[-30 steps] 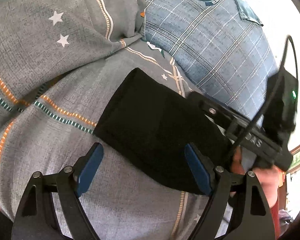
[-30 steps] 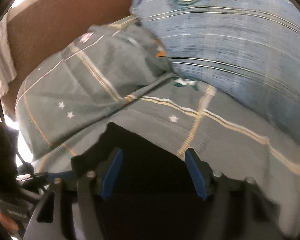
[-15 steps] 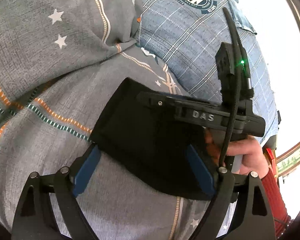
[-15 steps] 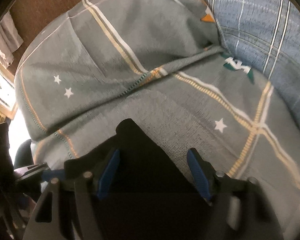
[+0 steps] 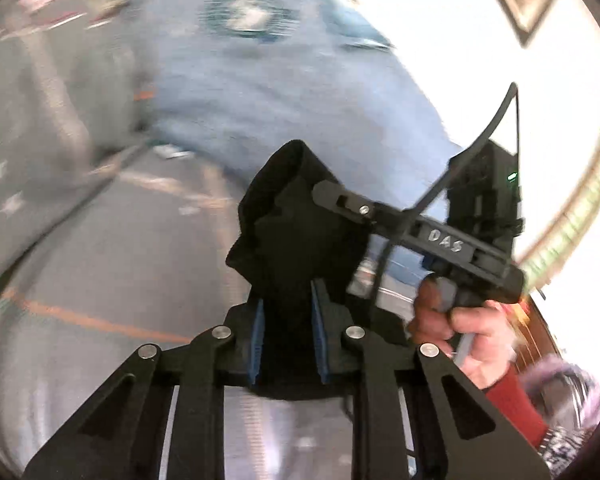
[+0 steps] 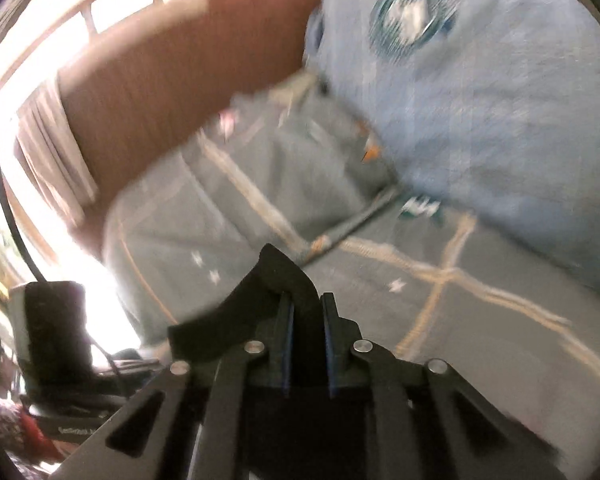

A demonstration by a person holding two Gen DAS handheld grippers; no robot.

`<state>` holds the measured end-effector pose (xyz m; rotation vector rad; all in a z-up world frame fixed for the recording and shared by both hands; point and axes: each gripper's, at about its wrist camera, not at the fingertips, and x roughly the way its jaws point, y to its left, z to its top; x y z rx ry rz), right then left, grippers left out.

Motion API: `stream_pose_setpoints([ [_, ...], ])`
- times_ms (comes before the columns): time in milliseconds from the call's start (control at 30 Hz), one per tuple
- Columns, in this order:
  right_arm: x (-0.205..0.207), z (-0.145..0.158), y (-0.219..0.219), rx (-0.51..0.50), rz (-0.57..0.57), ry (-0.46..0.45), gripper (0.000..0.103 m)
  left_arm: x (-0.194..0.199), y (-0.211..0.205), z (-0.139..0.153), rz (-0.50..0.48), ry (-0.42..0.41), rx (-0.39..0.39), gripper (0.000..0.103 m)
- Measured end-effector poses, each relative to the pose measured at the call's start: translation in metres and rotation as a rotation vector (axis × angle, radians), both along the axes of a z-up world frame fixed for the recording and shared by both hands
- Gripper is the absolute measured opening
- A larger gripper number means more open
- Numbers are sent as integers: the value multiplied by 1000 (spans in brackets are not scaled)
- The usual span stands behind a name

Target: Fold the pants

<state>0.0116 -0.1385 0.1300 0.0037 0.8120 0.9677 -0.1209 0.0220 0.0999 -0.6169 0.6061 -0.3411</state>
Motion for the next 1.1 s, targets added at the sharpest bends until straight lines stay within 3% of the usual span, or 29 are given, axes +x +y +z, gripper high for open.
stream_pose_setpoints([
  [100, -5, 15, -60, 59, -103, -20, 10, 8, -43, 20, -157, -56, 12, 18],
  [267, -15, -13, -168, 75, -321, 66, 10, 34, -122, 7, -384, -34, 41, 18],
  [400, -14, -47, -224, 36, -504, 158, 10, 60, -182, -34, -544, 108, 80, 18],
  [433, -14, -53, -236, 6, -563, 171, 16, 62, -190, -40, -567, 144, 107, 18],
  [467, -16, -56, -249, -23, -625, 183, 16, 61, -193, -40, -580, 148, 122, 18],
  [567, -32, -49, -270, 35, -624, 192, 19, 54, -182, -20, -614, 95, 138, 21],
  [600, -39, -44, -273, 36, -628, 173, 33, 56, -174, -10, -613, 78, 153, 34],
  [633, -48, -39, -276, 52, -632, 152, 55, 59, -166, -1, -601, 58, 172, 56],
  [700, -61, -33, -282, 119, -637, 152, 71, 65, -148, 14, -549, 18, 216, 74],
  [900, -74, -36, -278, 219, -582, 235, 72, 115, -118, 14, -444, 24, 297, 74],
  [1033, -73, -53, -261, 123, -599, 258, 73, 125, -117, -12, -451, 90, 332, 74],
  [1100, -77, -59, -259, 124, -586, 265, 73, 132, -124, -23, -465, 112, 345, 74],
])
